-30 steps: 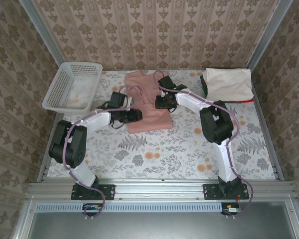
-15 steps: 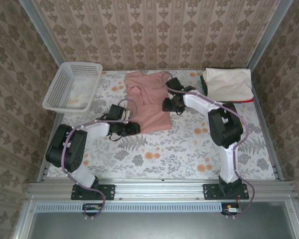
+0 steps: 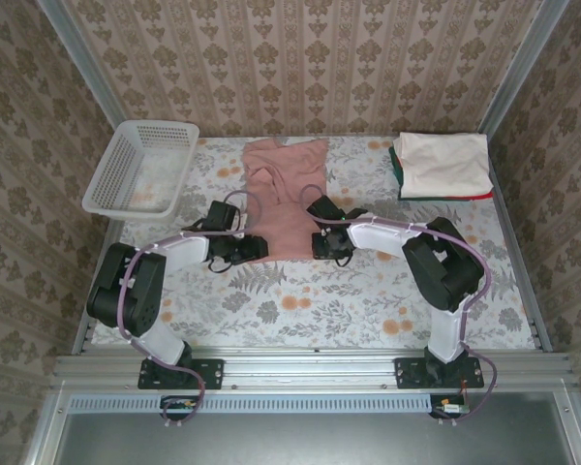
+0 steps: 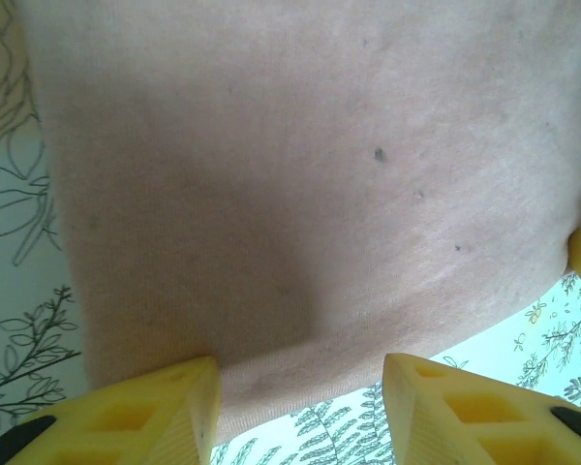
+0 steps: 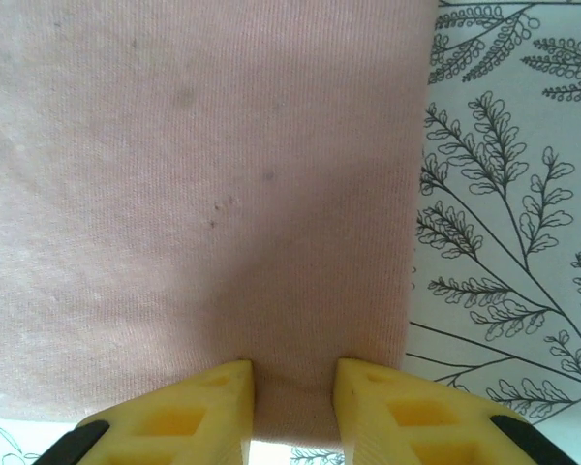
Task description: Fold and stack the t-shirts
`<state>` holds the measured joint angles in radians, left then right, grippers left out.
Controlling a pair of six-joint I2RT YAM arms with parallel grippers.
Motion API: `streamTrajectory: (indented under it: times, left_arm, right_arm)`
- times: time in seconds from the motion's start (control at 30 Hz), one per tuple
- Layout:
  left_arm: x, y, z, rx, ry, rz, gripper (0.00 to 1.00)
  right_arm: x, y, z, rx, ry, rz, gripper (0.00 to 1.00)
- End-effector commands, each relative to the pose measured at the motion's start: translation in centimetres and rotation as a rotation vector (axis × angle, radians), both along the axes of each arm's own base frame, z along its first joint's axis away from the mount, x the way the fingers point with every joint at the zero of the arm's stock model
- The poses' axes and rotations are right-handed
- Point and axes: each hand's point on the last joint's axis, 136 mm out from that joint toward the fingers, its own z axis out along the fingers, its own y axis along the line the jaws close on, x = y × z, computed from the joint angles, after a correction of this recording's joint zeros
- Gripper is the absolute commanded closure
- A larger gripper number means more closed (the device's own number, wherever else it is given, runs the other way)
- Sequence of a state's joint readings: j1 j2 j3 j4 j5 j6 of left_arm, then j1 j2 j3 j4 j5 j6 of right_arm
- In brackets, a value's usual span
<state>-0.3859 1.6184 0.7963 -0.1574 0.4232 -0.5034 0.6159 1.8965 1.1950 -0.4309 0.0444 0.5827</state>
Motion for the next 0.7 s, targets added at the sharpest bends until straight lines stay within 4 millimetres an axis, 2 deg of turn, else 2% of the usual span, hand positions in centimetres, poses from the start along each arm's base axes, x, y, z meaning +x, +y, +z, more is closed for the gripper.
streamTrajectory:
  times: [0.0,0.13,0.23,0.33,0.47,0.67]
  left_arm:
    - [-0.7,0.9,-1.0,0.021,0.042,0.007,0.50]
    - [-0.8,0.8,0.6,0.003,0.008,0.014,0.46]
    - [-0.8,1.0,2.0,-0.016,-0.037,0.032,0.42]
    - [-0.8,1.2,2.2,-0.022,-0.061,0.051,0.40]
    - [-1.1,1.8,0.8,0.011,-0.032,0.063,0.36]
    - [-1.0,2.3,-0.9,0.059,-0.015,0.083,0.31]
  right_arm:
    - [-1.2,-2.1,-0.9,-0.066,0.026,-0.042,0.66]
    - [-1.0,-2.4,2.0,-0.041,-0.037,-0.044,0.59]
    - [-1.0,-2.0,2.9,0.001,-0.066,-0.041,0.55]
    - [-0.9,-0.9,2.3,0.058,-0.057,-0.031,0.53]
    - [-0.5,0.3,0.8,0.085,-0.026,-0.021,0.53]
    - [-0.3,0.3,-0.7,0.063,0.003,-0.027,0.52]
